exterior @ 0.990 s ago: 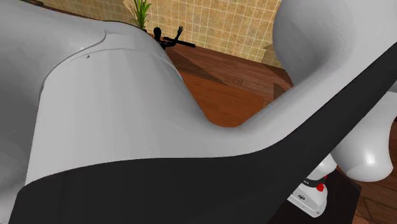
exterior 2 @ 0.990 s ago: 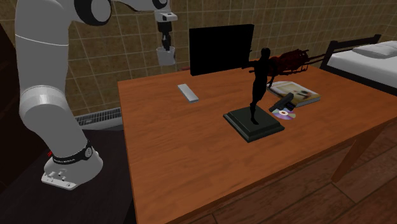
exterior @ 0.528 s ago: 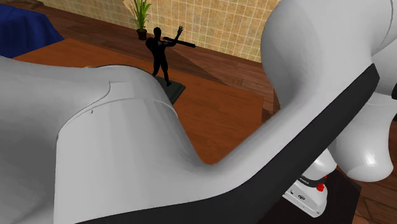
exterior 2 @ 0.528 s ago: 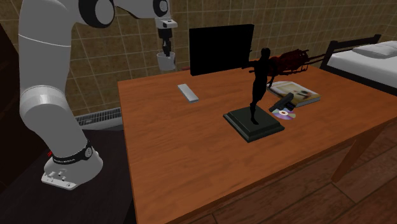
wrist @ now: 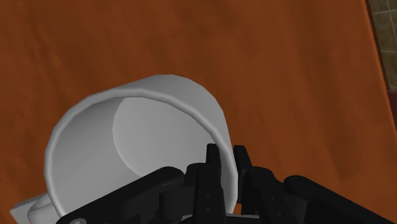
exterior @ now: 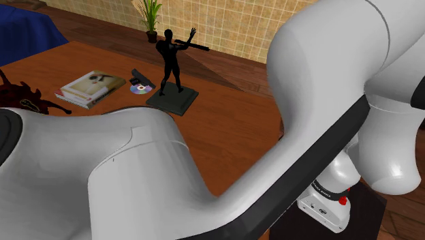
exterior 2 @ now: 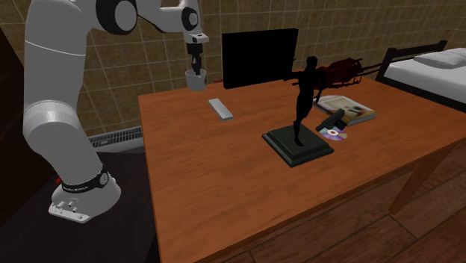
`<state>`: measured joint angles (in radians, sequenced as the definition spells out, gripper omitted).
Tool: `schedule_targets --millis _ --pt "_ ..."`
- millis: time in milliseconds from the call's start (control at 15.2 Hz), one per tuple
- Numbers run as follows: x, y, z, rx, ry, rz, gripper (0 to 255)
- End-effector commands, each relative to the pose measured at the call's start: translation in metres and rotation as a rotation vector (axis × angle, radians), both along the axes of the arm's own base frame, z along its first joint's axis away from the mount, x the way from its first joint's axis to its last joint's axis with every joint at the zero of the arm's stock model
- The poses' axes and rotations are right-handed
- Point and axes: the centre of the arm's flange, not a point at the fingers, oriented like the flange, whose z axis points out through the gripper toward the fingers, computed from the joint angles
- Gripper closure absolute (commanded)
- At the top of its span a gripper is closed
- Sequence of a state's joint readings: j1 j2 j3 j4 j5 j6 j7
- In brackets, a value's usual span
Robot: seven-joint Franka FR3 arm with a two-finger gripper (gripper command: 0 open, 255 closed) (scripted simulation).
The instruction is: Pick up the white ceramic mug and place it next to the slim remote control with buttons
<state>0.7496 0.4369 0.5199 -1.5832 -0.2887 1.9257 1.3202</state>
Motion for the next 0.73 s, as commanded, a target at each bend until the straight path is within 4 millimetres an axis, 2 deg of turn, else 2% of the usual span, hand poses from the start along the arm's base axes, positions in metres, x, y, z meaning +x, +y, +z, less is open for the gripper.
schedule_targets --millis 0,660 --pt "0.0 0.0 -0.01 0.001 0.0 0.0 255" --pt "0.0 0.0 -0.061 0.001 0.0 0.0 255"
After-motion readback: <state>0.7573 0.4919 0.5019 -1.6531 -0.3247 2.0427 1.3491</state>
